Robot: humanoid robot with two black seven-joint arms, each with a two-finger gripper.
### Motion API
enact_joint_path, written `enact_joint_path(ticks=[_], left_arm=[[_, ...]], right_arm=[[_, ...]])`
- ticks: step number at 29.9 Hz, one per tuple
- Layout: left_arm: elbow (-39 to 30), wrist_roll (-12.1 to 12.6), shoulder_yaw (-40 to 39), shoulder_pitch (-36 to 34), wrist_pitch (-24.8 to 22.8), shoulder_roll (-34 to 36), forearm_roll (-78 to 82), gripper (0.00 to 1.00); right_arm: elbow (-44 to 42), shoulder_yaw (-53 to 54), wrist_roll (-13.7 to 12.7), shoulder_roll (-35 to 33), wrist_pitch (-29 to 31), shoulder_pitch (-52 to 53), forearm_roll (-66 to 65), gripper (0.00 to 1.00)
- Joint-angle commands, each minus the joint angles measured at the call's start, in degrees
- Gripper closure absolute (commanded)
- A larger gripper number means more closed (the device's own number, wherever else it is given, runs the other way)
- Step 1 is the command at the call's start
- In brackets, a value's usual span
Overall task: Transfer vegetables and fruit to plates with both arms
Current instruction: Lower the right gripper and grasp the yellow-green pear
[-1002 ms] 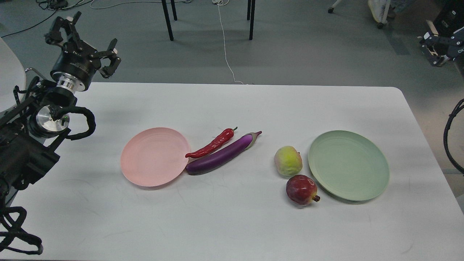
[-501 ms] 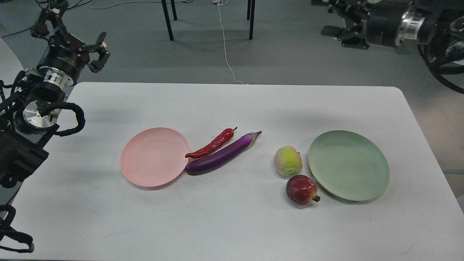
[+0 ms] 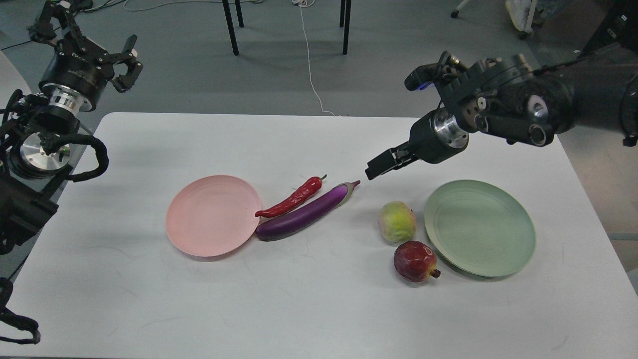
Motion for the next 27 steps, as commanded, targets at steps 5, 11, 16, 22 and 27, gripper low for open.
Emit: enact_joint_path(ticks=[5,11,16,22,27], left_arm=[[0.01,-0.07,0.01,0.08,-0.76,0.95,0.01,0.02],[0.01,-0.16,0.19,0.08,-0.67,1.13,0.01,0.02],[0.01,-0.16,0.27,0.16,-0.67,2.36,0.01,0.02],[0.01,-0.16,0.27,0.16,-0.67,2.71,0.01,0.02],[0.01,-0.16,0.19,0.25,-0.67,2.97,0.01,0.02]], right_arm=[[-0.26,-3.44,0.04,4.43,-1.20,-2.16,0.19,0.05],[-0.35,-5.12,-0.04,4.87,-1.28,-4.10,-0.34,0.05],[-0.35,-5.30,-0.22,4.87,-1.28,-4.45,-0.43,0.05],[-0.35,-5.56,-0.22,5.48,-1.28,-5.68,-0.60,0.07],[-0.35,-5.91,-0.13,5.57,-1.28,-5.68,-0.78,0.27]])
